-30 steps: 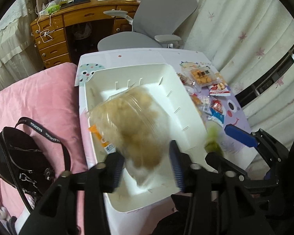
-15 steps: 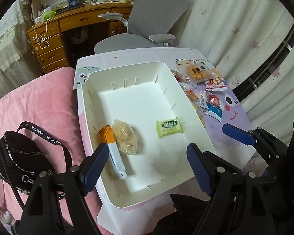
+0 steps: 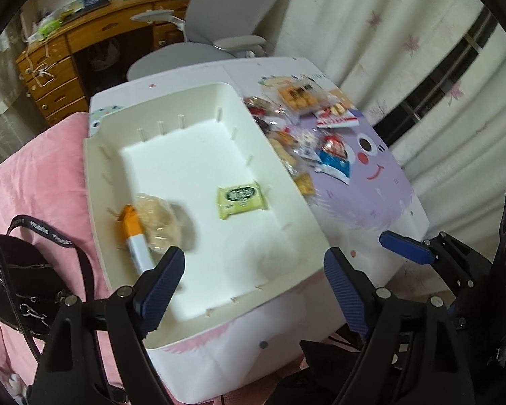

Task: Organize snacks
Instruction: 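Move both grippers back from the tray toward the remaining snack pile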

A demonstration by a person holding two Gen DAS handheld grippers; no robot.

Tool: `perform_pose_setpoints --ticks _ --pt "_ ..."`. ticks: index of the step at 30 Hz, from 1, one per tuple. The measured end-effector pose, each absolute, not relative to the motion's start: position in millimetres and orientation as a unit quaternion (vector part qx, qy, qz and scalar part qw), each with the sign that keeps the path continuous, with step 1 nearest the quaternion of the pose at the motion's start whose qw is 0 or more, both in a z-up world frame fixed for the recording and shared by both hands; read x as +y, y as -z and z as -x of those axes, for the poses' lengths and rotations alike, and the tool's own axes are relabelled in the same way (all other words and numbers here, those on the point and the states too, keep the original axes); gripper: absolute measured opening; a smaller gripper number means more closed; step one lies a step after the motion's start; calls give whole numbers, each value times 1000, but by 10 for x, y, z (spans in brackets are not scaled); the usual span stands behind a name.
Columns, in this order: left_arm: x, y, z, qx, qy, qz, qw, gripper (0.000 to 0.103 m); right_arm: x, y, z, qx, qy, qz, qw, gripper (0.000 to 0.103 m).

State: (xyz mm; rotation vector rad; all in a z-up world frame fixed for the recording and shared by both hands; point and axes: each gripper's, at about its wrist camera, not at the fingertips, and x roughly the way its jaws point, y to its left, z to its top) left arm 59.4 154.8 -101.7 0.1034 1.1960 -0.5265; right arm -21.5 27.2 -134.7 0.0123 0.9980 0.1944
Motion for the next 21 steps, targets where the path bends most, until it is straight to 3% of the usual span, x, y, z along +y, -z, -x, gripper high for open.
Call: perform_pose_setpoints --ticks 21 --pt "207 1191 -893 580 245 -86 772 84 -813 1742 184 533 -65 1 844 65"
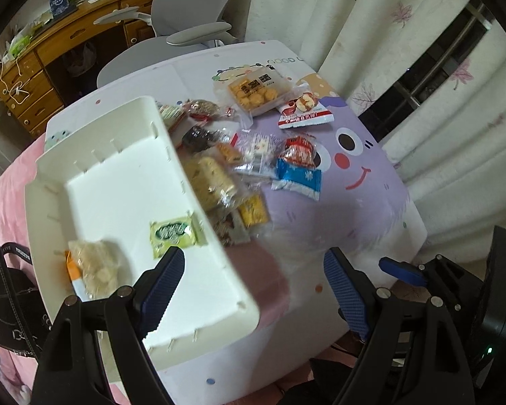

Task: Organize snacks
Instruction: 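Move both grippers back from the tray toward the remaining snack pile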

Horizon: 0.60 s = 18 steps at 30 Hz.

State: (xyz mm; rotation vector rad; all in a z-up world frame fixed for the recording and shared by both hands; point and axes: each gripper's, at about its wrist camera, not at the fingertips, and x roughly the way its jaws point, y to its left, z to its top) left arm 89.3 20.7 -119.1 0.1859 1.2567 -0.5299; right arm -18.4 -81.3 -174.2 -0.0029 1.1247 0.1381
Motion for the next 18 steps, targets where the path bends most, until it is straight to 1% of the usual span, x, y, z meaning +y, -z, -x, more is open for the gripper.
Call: perform_pose_setpoints --ticks 13,18 --pt "-516 1368 -1475 598 204 -121 765 84 -1383 1877 -269 508 -107 20 854 65" --pt "-742 1604 -1753 630 193 -128 741 84 -1485 1978 -425 496 -123 37 859 65"
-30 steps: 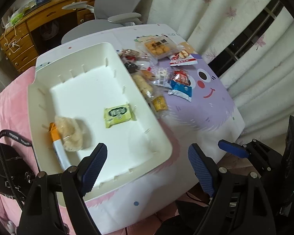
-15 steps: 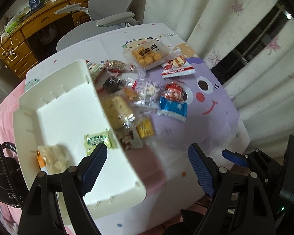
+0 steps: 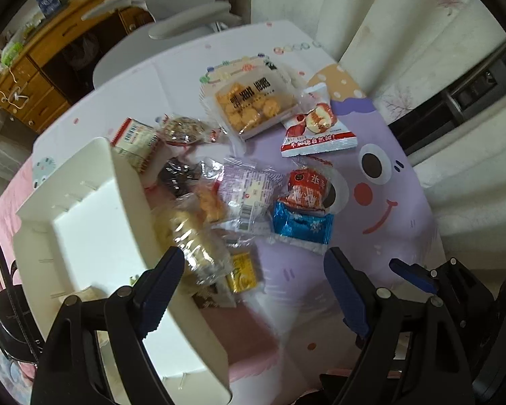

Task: Organize snacks
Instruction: 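Move both grippers back from the tray toward the remaining snack pile, then grasp the blue packet with the right gripper while the left gripper grasps a clear printed bag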

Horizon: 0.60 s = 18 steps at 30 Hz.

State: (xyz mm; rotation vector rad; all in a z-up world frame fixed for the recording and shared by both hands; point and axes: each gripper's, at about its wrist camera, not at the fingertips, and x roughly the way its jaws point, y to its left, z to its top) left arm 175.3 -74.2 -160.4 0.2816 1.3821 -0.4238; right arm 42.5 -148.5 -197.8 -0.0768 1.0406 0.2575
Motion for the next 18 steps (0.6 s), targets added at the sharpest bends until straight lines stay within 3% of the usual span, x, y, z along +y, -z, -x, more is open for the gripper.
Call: perform_pose_setpoints --ticks 18 --pt "-1072 2423 -2405 698 142 -167 682 84 -1332 2529 -940 466 -191 120 856 65"
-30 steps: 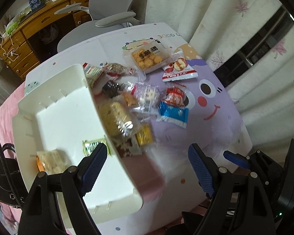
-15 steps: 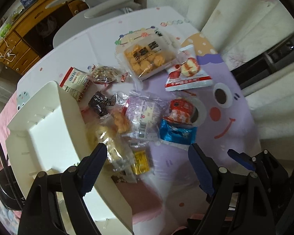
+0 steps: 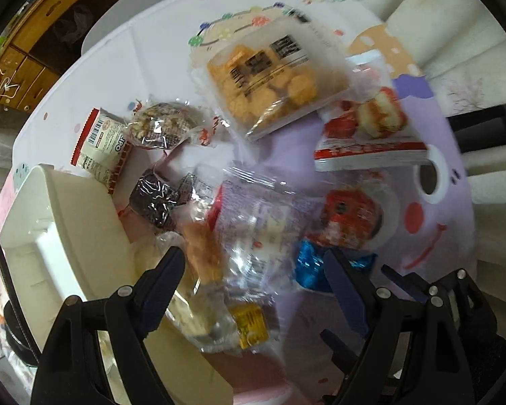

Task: Organize snacks
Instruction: 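Grasp the blue packet with the right gripper while the left gripper grasps a clear printed bag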

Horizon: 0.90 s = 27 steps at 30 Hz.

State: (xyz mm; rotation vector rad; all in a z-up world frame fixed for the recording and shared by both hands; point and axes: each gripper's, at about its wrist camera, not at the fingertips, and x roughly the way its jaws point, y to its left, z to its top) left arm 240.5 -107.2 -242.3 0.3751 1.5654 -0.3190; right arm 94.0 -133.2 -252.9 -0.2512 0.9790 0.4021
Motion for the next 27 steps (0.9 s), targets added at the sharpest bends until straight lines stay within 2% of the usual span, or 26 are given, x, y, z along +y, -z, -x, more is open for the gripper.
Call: perform_pose_setpoints --ticks 13,16,19,22,27 --pt "-1092 2759 -2700 719 139 -157 662 78 -1371 2694 -1154 472 -212 134 845 63" --pt "-1129 2801 -2722 720 145 -161 660 71 -1396 2707 -1158 472 -209 132 846 59" --pt "-1209 2862 -2823 730 141 -142 654 69 -1443 2724 -1217 474 -204 125 848 53" --pt "-1198 2969 -2902 742 136 -125 645 66 -1516 2730 -1247 488 -209 106 841 42" --pt "-1239 3023 -2828 738 132 -134 648 58 -1546 2742 -1247 492 -210 101 839 39"
